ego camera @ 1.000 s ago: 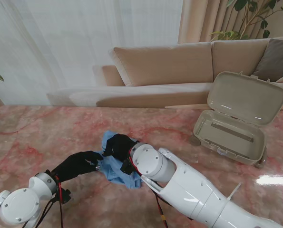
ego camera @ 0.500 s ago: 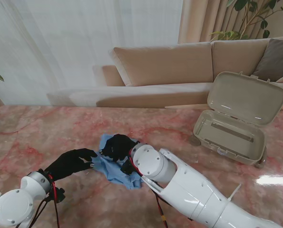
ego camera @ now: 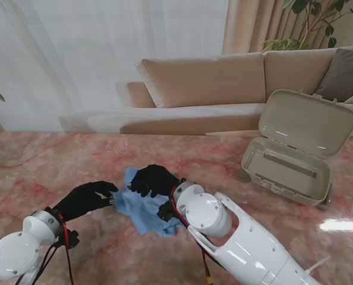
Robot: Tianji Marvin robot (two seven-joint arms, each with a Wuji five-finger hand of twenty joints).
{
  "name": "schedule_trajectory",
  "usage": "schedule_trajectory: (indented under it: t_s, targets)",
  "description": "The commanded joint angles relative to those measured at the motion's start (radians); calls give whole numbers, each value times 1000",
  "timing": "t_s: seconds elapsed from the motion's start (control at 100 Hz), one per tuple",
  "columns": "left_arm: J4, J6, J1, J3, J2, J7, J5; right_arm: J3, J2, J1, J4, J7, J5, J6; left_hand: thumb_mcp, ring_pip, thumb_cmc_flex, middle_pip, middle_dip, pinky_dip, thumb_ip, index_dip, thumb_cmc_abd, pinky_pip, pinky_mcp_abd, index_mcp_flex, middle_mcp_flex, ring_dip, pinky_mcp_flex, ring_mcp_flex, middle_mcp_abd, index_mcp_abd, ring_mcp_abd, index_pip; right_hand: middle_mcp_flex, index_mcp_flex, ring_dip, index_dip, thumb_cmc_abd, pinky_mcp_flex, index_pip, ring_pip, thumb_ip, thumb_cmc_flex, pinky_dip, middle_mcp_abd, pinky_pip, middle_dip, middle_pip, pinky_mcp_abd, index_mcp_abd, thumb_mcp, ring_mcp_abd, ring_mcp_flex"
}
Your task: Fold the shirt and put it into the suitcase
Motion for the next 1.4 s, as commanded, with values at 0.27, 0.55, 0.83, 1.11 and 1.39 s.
schedule_trajectory:
  t_s: [0.27, 0.55, 0.83, 1.11, 1.39]
  targets:
    - [18, 6, -86, 39, 4, -20, -20, 162, 80, -182, -161, 66, -80, -80, -36, -21, -6, -19, -3, 2, 27, 10, 46, 1, 21, 16, 3, -12, -2, -1, 3, 3, 20, -17, 6, 11, 8, 36, 43, -6, -25, 35, 9, -39, -6, -12, -2, -2, 1, -14, -3, -61, -8, 0]
    - [40, -19, -195, 116, 8, -39, -49, 258, 111, -300, -223, 106, -138, -149, -36, -22, -5, -18, -3, 2, 26, 11, 44, 1, 21, 14, 2, -12, -2, 1, -2, 1, 14, -15, 10, 16, 1, 50, 61, -18, -49, 5, 19, -30, -27, -10, -53, -3, -21, -66, -4, -98, -15, -9]
    - [113, -23, -324, 221, 8, -64, -113, 257, 114, -319, -208, 122, -100, -184, -35, -23, -2, -15, -2, 1, 26, 14, 43, 2, 20, 10, -1, -12, 4, 3, -7, -3, 9, -10, 9, 19, -12, 58, 73, -33, -62, -22, 24, -23, -64, -8, -95, -2, -29, -102, 0, -113, -20, -10]
    - [230, -39, -416, 300, 7, -88, -146, 230, 113, -310, -170, 137, -56, -204, -33, -21, 1, -11, -1, 1, 27, 14, 42, 0, 19, 4, -2, -11, 4, 3, -8, -6, 8, -4, 14, 24, -13, 62, 73, -28, -59, -20, 24, -17, -83, -6, -91, 1, -22, -112, 2, -111, -21, -4]
    - [328, -48, -457, 331, 10, -110, -141, 188, 109, -281, -107, 156, -4, -220, -30, -19, 8, -5, 1, 1, 29, 14, 39, -1, 17, -1, -4, -10, 3, 2, -10, -5, 7, 6, 18, 25, -15, 61, 68, -20, -49, -12, 20, -14, -99, -9, -81, 2, -11, -122, 2, -101, -25, 3]
